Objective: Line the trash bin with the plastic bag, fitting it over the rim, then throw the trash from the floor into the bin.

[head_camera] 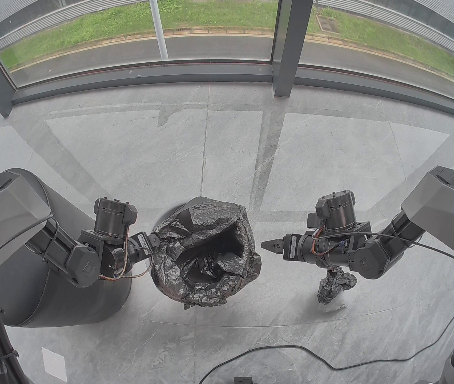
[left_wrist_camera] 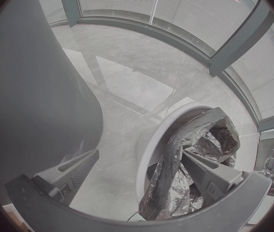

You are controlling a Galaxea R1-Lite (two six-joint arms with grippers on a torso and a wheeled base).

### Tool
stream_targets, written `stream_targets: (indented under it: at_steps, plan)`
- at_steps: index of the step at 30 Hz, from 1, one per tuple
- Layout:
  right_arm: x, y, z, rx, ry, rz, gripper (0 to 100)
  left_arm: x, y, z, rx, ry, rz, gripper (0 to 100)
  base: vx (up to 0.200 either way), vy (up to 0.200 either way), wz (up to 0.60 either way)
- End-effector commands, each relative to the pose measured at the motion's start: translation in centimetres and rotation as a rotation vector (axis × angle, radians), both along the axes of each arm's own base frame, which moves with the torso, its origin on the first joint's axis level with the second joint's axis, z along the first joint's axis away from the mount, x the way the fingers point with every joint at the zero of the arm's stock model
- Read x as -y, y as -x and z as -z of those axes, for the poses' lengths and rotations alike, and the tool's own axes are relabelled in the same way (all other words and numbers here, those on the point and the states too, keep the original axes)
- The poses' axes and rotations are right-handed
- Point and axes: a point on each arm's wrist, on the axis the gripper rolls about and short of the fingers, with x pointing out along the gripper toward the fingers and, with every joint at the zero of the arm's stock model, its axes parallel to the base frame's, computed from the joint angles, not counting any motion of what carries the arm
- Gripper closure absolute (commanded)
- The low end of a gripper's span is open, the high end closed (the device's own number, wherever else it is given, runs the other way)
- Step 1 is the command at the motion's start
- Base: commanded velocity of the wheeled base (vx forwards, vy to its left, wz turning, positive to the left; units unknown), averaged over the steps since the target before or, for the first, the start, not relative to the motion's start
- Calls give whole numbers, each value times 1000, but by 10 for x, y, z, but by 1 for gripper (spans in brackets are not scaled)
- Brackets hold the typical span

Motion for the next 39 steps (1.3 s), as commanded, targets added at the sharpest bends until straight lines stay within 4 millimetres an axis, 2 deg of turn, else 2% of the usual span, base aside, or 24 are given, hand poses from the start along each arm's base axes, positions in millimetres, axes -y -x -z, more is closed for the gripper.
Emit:
stream_targets:
  at_steps: [1, 8, 16, 27, 39]
  plan:
    - [0, 0, 1, -2, 2, -2, 0, -3, -3, 8, -21, -6, -11, 0, 0, 0, 0]
    - [0, -1, 3, -6, 4, -2, 0, -2, -6, 15, -34, -9, -12, 0, 0, 0, 0]
    - [0, 0, 4, -8, 5, -2, 0, -6, -9, 14, -27, -4, -26, 0, 0, 0, 0]
    - [0, -1, 3, -6, 4, -2, 0, -9, 1, -17, 45, 22, -29, 0, 0, 0, 0]
    - [-1, 0, 4, -8, 5, -3, 0, -12, -10, -6, 29, 11, -42, 0, 0, 0, 0]
